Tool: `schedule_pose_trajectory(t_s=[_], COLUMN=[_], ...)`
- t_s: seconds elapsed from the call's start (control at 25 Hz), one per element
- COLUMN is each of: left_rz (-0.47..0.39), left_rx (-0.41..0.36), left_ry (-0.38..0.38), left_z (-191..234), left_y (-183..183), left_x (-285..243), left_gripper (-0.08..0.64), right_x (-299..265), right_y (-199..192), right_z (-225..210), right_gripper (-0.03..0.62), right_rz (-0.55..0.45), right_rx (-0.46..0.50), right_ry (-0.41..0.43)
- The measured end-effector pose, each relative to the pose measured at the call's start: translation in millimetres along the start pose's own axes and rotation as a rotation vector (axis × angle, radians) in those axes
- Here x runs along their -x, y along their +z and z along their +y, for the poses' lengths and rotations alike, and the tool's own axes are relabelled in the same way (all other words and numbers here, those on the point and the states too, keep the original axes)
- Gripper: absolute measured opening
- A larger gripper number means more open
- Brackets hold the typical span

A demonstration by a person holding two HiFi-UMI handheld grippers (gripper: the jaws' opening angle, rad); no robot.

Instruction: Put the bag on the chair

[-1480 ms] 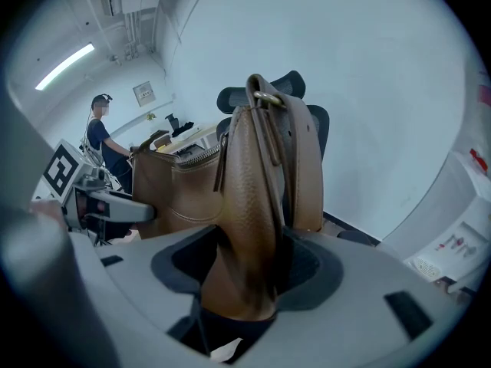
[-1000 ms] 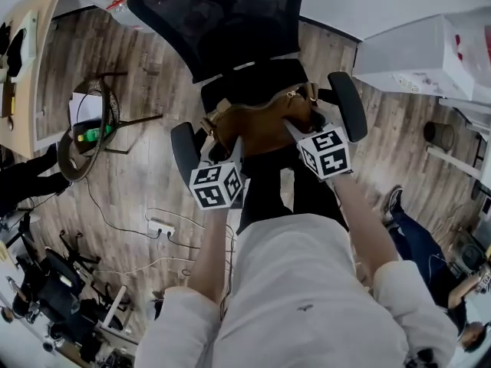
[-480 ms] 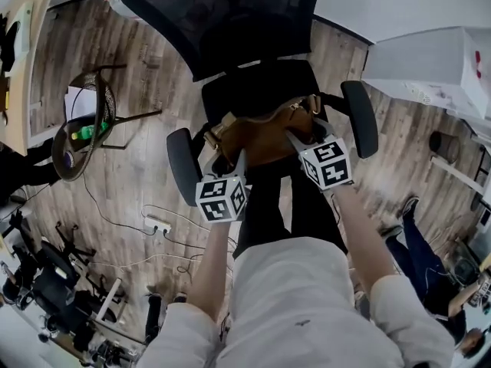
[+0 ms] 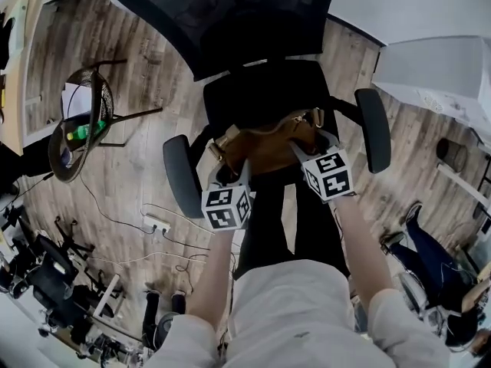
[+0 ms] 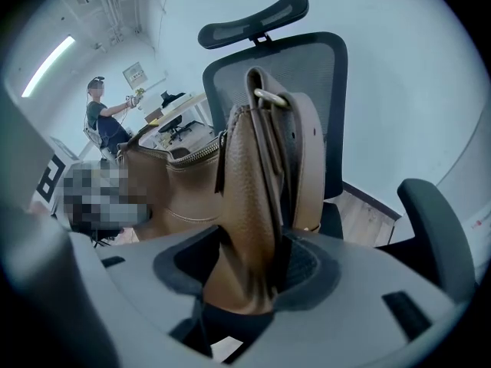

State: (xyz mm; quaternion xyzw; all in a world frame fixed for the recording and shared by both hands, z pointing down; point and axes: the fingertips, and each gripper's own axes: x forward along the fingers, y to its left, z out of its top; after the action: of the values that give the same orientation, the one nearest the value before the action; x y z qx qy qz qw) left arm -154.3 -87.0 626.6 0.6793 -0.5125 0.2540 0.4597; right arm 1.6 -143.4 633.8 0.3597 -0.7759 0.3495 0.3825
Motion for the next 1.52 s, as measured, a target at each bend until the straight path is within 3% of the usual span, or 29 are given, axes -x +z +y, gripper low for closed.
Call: schedule_pose_trajectory(t_s=[0.28, 0.72, 0.96, 1.52], left_rz=[0.067, 0.094, 0.102, 0.081], left_rx=[0.036, 0.032, 0.017, -0.072], left_ry=[0.033, 0.049, 0.058, -0.003], left_z=[14.9, 35.2, 42.3, 43.6], left_y=[-20.1, -29.0, -19.7, 41.4], left_x=[-30.7, -68.9, -89.4, -132.3], left_gripper=[0.144, 0.144, 0.146, 0.146], right_x=[-26.1, -66.1, -79.7, -102.0], right_y=[-18.5, -29.6, -23.2, 23.6], right_z=[-6.4, -20.4, -30.5, -71.7], right_gripper=[0.215, 0.212, 0.211, 0.207], right_rz=[0.034, 0.041, 0.045, 0.035], right_rx=[-0.008, -0.042, -0.048, -0.028], right_ry=[-0.007, 0.027, 0.027, 0.028])
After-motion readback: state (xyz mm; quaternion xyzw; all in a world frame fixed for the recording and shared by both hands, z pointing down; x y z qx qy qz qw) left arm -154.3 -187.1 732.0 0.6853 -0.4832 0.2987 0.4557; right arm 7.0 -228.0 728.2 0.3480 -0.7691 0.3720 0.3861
